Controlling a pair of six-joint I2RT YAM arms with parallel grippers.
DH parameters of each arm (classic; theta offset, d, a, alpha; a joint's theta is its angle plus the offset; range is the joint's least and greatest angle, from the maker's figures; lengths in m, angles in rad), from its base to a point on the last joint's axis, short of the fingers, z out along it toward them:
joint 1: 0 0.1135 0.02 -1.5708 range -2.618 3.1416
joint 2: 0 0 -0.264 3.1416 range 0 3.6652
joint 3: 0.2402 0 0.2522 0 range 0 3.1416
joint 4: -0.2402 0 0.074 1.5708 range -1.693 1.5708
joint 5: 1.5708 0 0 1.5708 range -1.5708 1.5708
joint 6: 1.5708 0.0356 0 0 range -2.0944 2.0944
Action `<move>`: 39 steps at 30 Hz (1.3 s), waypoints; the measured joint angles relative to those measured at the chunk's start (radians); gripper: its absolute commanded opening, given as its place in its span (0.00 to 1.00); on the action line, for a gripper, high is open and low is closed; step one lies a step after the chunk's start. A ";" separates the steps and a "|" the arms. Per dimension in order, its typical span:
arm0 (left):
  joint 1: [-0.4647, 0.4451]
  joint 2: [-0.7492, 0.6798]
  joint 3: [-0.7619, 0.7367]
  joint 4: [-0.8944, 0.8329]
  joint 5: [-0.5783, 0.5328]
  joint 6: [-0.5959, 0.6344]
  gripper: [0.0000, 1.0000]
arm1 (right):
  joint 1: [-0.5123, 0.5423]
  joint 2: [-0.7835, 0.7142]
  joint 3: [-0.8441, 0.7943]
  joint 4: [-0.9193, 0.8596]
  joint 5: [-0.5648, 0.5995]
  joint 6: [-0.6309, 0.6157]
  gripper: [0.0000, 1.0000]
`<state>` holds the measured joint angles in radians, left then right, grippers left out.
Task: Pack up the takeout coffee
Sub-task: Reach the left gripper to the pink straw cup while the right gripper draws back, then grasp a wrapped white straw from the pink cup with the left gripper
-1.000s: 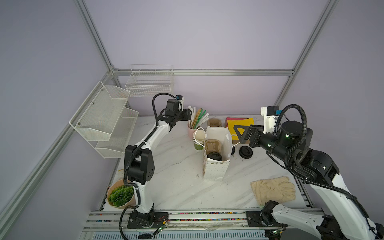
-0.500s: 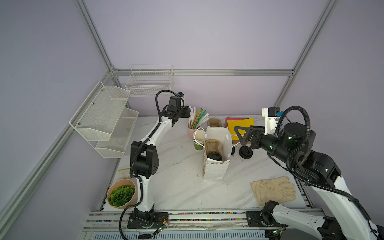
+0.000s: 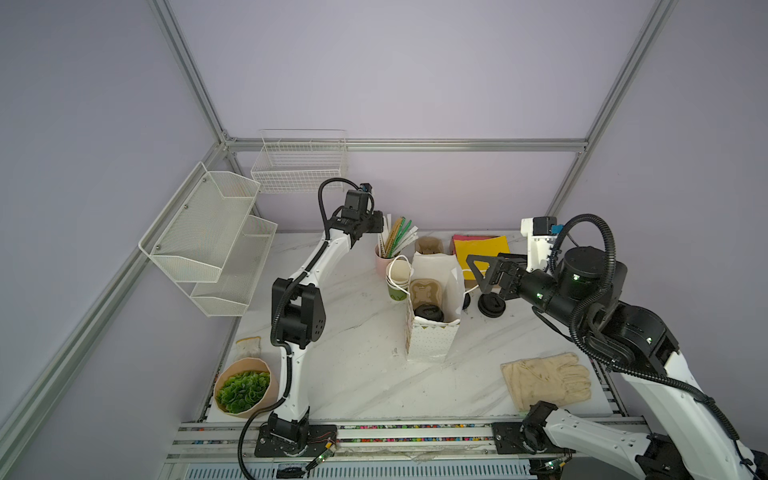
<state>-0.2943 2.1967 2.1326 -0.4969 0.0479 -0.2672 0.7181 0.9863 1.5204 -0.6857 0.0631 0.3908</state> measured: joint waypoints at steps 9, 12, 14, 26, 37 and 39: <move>-0.003 0.021 0.039 -0.024 -0.012 0.003 0.12 | 0.000 -0.008 -0.006 0.002 0.000 0.000 0.97; -0.003 0.027 0.057 -0.025 -0.018 0.003 0.09 | 0.000 -0.009 -0.008 0.003 0.000 0.000 0.97; -0.003 0.027 0.058 -0.027 -0.021 0.006 0.07 | 0.000 -0.009 -0.012 0.003 0.000 0.000 0.97; -0.005 0.029 0.058 -0.045 -0.039 0.031 0.38 | 0.000 -0.013 -0.016 0.003 0.000 0.000 0.97; -0.016 0.075 0.076 -0.048 -0.071 0.043 0.19 | 0.000 -0.015 -0.027 0.010 0.000 -0.004 0.97; -0.017 0.085 0.077 -0.053 -0.076 0.044 0.14 | 0.000 -0.016 -0.027 0.010 0.000 -0.004 0.97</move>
<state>-0.3111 2.2814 2.2093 -0.5503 -0.0280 -0.2230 0.7181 0.9699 1.4937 -0.6758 0.0635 0.3866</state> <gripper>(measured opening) 0.181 0.974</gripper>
